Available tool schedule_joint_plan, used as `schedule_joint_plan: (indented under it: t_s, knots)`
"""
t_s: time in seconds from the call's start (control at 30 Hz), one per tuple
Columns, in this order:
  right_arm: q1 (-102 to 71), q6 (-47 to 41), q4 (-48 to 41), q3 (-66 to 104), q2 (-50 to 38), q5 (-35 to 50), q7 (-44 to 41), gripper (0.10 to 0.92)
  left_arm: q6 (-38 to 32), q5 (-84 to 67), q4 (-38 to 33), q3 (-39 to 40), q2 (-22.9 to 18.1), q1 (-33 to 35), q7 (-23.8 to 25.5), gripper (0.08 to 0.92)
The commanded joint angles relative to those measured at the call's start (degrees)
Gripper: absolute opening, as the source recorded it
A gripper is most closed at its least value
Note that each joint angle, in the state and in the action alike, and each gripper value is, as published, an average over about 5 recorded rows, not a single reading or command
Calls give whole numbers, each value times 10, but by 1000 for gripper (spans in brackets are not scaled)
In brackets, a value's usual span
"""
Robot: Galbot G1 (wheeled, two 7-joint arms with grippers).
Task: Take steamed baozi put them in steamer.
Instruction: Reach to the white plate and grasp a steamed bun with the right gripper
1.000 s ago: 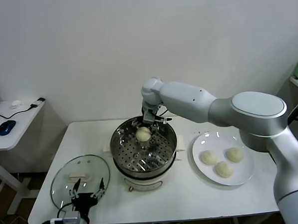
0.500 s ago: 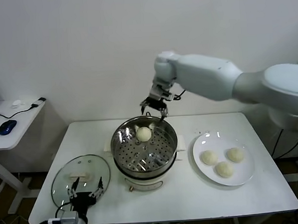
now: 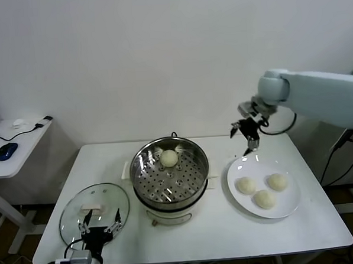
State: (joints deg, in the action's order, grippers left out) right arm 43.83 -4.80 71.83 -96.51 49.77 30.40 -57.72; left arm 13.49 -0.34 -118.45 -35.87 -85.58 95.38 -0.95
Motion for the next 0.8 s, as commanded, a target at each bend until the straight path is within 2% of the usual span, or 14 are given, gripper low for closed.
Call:
schedule_joint_plan:
  t_s: [0.03,0.3,0.8]
  knots:
    - [-147,-150,39,30,-74,-18,77,823,-2,0,-4,-1,-1,4,1,823]
    - [-232,-149,-48,114,-44,-75,83,823,-3,2,-4,-2,-7,9,0,823]
    - [-322,-143,-108,199,-14,-101,81,823,-4,2,6,-2,-4,7,0,823]
